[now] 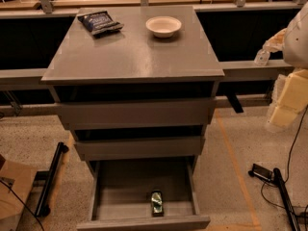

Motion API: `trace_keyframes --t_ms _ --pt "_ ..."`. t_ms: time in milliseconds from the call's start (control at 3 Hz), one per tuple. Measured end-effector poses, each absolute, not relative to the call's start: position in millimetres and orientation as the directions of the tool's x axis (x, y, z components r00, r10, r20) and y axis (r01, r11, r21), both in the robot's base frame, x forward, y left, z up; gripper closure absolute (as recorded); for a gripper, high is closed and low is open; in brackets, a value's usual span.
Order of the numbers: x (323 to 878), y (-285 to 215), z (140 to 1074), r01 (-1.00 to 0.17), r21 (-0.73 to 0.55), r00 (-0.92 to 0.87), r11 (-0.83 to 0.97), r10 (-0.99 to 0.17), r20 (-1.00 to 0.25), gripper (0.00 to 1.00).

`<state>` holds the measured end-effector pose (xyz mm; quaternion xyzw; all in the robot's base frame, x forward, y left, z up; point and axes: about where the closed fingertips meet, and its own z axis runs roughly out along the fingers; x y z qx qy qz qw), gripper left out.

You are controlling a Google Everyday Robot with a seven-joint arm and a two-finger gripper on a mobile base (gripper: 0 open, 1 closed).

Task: Pick green can from bottom drawer and place on counter

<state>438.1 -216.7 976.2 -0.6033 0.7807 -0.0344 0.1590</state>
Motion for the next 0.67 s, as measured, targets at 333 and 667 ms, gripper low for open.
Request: trace_keyframes --t_ms 333,667 --pt "438.2 -216.6 976.2 -0.931 -0.246 -0.221 0.27 -0.953 -0.207 0.0" --pt "444.9 -219.0 960.2 -0.915 -0.254 -0.251 0.314 -0.935 -0.251 0.0"
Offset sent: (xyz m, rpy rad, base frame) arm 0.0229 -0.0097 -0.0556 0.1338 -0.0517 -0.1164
